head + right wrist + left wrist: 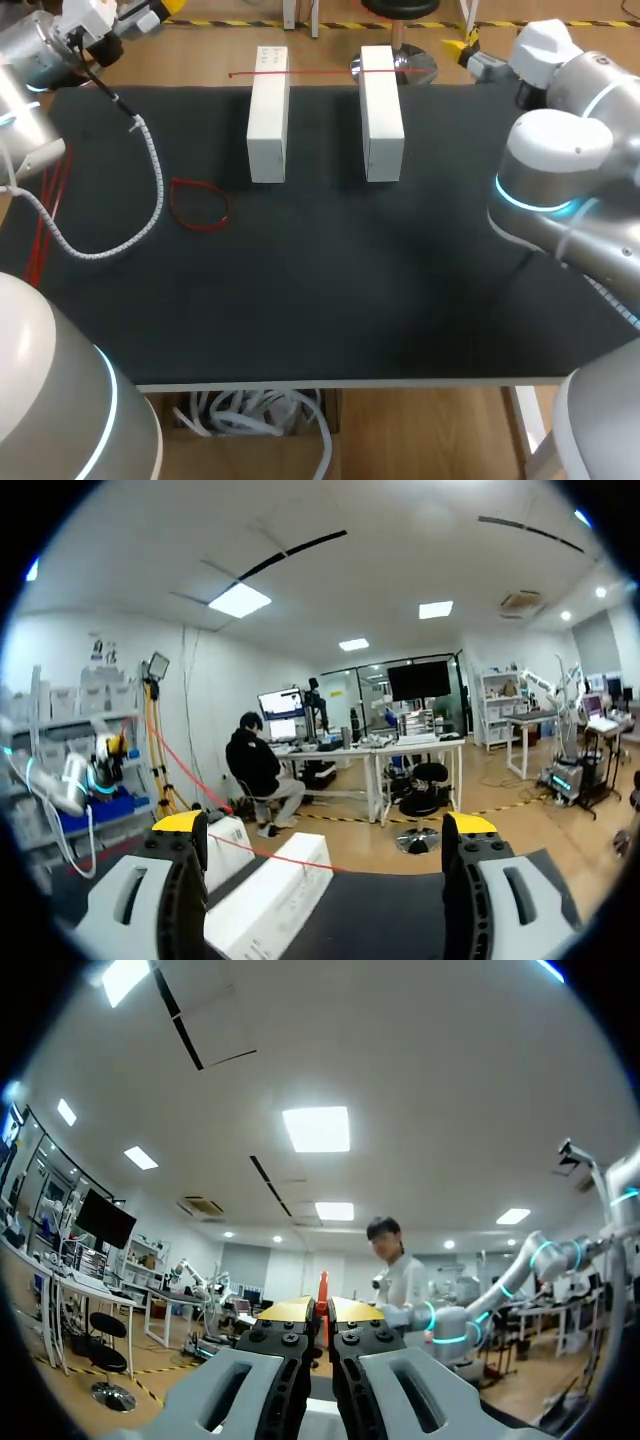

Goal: Grab the tape and strap the tape.

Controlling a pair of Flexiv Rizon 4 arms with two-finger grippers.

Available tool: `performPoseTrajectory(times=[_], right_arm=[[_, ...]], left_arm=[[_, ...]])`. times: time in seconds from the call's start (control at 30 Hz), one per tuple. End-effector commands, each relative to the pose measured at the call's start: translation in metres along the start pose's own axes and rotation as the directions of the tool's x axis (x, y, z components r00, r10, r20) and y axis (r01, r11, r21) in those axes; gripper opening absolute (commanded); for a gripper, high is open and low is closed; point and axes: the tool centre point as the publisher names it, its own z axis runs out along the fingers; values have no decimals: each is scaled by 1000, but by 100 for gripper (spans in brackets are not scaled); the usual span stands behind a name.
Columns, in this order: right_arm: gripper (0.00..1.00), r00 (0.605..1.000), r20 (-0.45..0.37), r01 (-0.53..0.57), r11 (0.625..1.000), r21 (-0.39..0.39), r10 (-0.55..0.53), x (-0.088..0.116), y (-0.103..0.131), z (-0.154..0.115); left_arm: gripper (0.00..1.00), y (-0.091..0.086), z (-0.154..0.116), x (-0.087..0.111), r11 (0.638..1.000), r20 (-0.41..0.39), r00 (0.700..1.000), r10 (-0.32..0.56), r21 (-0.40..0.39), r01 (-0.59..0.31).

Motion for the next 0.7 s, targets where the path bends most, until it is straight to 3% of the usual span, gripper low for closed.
performPoseTrajectory(times=[0.03,0.13,0.23,0.27,0.3,0.4,0.43,0.47,0.7], right_arm=[[100,987,-77,-150,979,-141,140,3,-3,-4],[100,972,-100,-227,964,-137,214,6,-3,-5],[100,934,-130,-348,931,-112,334,9,-3,-7],[100,904,-154,-416,903,-102,399,10,-3,-7],[100,911,-150,-401,910,-101,385,9,-3,-7],[100,865,-223,-478,874,-90,450,14,2,-7],[100,863,-240,-473,877,-81,444,16,4,-7],[100,899,-257,-381,923,-62,354,18,5,-6],[100,899,-257,-381,923,-62,354,18,5,-6]], left_arm=[[0,1,-1,-2,1000,-4,1000,0,1,0],[0,1,-1,-2,1000,-4,1000,0,1,0],[0,1,-1,-2,1000,-4,1000,0,1,0],[0,1,-1,-2,1000,-4,1000,0,1,0],[0,1,-1,-2,1000,-4,1000,0,1,0],[0,1,-1,-2,1000,-4,1000,0,1,0],[0,1,-1,-2,1000,-4,1000,0,1,0],[0,1,-1,-2,1000,-4,1000,0,1,0],[0,1,-1,-2,1000,-4,1000,0,1,0]])
